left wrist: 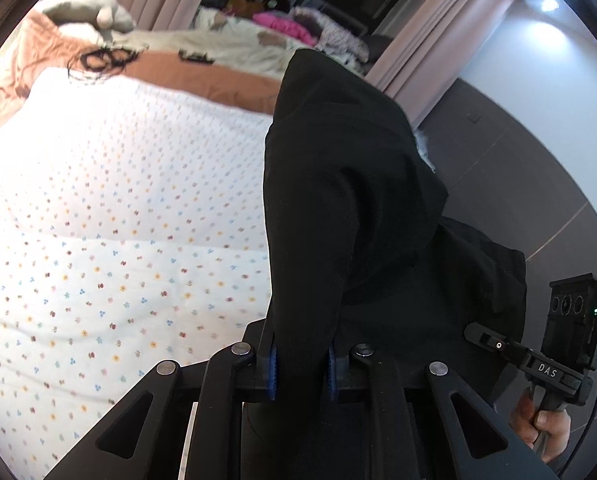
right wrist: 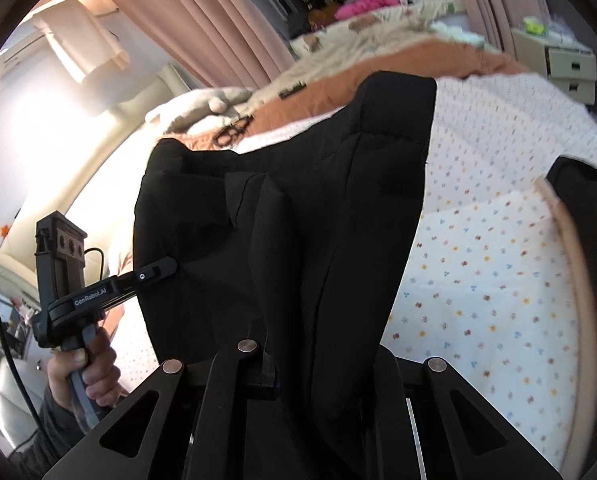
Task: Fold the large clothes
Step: 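Close both tools on the jacket bundle and lift it off the sheet, then carry the lifted jacket bundle with both tools toward the folded clothes stack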
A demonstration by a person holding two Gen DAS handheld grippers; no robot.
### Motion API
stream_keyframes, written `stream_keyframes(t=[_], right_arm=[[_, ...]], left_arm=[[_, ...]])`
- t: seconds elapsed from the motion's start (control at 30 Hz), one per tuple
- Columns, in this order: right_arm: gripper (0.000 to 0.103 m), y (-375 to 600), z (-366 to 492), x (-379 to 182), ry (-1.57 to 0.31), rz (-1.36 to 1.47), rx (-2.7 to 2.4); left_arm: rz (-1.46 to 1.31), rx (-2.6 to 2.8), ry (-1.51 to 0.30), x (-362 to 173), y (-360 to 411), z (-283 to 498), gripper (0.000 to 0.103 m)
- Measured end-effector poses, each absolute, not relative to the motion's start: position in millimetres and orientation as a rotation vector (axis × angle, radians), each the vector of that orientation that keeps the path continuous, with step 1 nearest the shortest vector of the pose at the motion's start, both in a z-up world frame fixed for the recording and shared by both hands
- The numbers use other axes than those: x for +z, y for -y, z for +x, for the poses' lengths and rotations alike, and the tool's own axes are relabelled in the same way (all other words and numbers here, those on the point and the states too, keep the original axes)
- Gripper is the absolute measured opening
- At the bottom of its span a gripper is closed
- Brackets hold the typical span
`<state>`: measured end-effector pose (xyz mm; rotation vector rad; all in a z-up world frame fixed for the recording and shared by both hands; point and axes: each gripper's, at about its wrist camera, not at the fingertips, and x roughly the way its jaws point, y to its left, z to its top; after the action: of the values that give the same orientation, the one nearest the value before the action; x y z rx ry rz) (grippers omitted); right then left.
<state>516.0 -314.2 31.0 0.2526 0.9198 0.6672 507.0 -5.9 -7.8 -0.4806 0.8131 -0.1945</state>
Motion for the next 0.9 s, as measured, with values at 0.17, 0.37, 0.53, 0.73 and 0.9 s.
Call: stream_keyframes(t=[0.17,0.37,0.53,0.73,0.9], right_arm=[[0.015,330.5,482.2,72.8,-0.832,0.233,0.648],[0.015,362.5,445.2,116.1,-0.752,0.204,0.616],[0.015,395.4,417.3,141.2,-0.699,0.159,0.581],[0.014,445.3,391.3,165.8,-0.646,0.154,0.533],[0.014,493.4,372.5,181.6,-0.598,0.133,0.491]], left_arm=[[-0.471,-0.226,-0.738,29.9,22.3,472.5,0.017],[-0.448,-0.267,-0.688,68.9,53.4,442.0,0.017],[-0.425,-0.293,-0.670,94.8,88.5,419.3,0.017],[-0.407,-0.346,-0.651,122.9,144.4,394.4,0.017],[-0.373,-0.401,-0.634,139.9,192.4,387.0,0.017]])
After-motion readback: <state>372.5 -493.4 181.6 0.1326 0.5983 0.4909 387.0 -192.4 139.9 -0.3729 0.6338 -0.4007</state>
